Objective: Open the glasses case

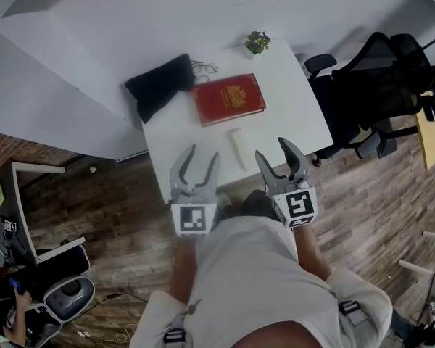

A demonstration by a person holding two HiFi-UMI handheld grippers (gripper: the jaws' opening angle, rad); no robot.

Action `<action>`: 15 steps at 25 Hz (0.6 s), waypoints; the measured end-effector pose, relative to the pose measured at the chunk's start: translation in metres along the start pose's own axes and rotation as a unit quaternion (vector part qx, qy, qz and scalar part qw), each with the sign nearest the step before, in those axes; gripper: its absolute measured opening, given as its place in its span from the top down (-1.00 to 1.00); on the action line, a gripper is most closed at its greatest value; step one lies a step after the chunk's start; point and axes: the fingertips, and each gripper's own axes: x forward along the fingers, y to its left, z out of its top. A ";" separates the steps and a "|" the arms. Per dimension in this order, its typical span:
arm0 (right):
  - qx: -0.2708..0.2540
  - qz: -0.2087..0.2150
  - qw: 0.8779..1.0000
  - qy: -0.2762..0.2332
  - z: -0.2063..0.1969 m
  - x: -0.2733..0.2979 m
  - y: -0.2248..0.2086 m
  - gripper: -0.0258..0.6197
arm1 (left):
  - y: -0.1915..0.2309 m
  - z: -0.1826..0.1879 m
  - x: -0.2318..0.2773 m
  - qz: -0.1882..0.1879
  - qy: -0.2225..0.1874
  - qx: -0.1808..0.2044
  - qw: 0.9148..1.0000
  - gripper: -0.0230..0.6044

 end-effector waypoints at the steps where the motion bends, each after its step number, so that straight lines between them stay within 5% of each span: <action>1: 0.000 -0.002 1.000 0.001 -0.001 0.001 -0.001 0.13 | 0.000 -0.001 0.002 -0.003 0.001 0.000 1.000 0.27; 15: 0.011 0.003 1.000 0.009 -0.015 0.023 -0.010 0.13 | 0.002 -0.014 0.027 -0.013 0.012 -0.004 1.000 0.28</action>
